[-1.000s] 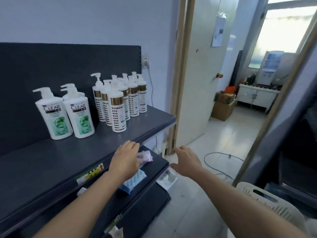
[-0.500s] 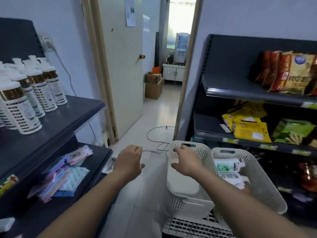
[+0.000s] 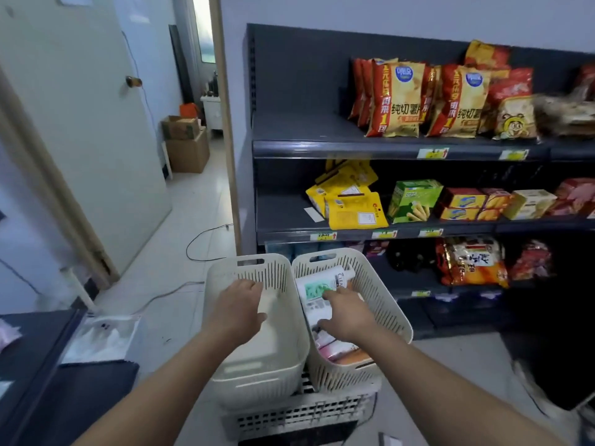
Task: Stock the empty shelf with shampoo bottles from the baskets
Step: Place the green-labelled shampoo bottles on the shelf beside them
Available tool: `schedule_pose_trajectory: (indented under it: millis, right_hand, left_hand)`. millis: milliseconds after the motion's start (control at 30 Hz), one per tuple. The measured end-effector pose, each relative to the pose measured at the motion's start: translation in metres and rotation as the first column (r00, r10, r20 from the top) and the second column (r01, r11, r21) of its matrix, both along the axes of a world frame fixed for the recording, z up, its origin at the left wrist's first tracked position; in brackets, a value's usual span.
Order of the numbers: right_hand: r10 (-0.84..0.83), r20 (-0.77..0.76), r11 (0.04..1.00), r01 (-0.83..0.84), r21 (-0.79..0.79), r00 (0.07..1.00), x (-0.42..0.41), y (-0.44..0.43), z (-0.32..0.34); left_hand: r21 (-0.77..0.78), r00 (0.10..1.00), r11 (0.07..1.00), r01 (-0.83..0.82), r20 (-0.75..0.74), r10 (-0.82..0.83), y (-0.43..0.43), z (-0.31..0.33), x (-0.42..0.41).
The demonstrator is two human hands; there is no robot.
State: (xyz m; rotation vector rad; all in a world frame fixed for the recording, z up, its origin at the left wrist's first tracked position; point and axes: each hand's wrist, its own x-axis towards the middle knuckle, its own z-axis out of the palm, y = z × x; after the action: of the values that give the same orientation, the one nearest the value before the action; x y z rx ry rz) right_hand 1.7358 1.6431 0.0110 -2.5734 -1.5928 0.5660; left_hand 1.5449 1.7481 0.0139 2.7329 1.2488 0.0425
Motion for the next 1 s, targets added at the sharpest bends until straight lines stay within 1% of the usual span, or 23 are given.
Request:
schedule_pose_trajectory:
  millis: [167, 367, 433, 600, 700, 800, 1000]
  right_hand:
    - [-0.05, -0.039, 0.998, 0.048, -0.035, 0.998, 0.057, -0.01, -0.025]
    - [-0.116, -0.114, 0.991, 0.107, -0.077, 0.987, 0.098, -0.016, -0.054]
    - [-0.137, -0.145, 0.989, 0.126, -0.082, 0.98, 0.109, -0.015, -0.064]
    - [-0.176, -0.195, 0.981, 0.156, -0.112, 0.965, 0.135, -0.005, -0.091]
    - [-0.233, -0.233, 0.967, 0.199, -0.16, 0.944, 0.146, 0.004, -0.107]
    - [-0.304, -0.254, 0.944, 0.254, -0.208, 0.918, 0.155, 0.017, -0.127]
    - [-0.366, -0.277, 0.92, 0.301, -0.25, 0.888, 0.169, 0.036, -0.165]
  left_hand:
    - [-0.048, 0.997, 0.998, 0.039, -0.061, -0.042, 0.003, -0.022, 0.065]
    - [-0.071, 0.979, 0.99, 0.12, -0.159, -0.13, 0.001, -0.039, 0.13]
    - [-0.124, 0.972, 0.984, 0.129, -0.182, -0.151, 0.008, -0.052, 0.147]
    - [-0.146, 0.951, 0.969, 0.199, -0.21, -0.227, 0.037, -0.091, 0.189]
    - [-0.18, 0.933, 0.956, 0.233, -0.236, -0.272, 0.061, -0.115, 0.213]
    - [-0.206, 0.921, 0.951, 0.233, -0.267, -0.283, 0.084, -0.139, 0.237]
    - [-0.278, 0.926, 0.951, 0.136, -0.306, -0.222, 0.125, -0.182, 0.274]
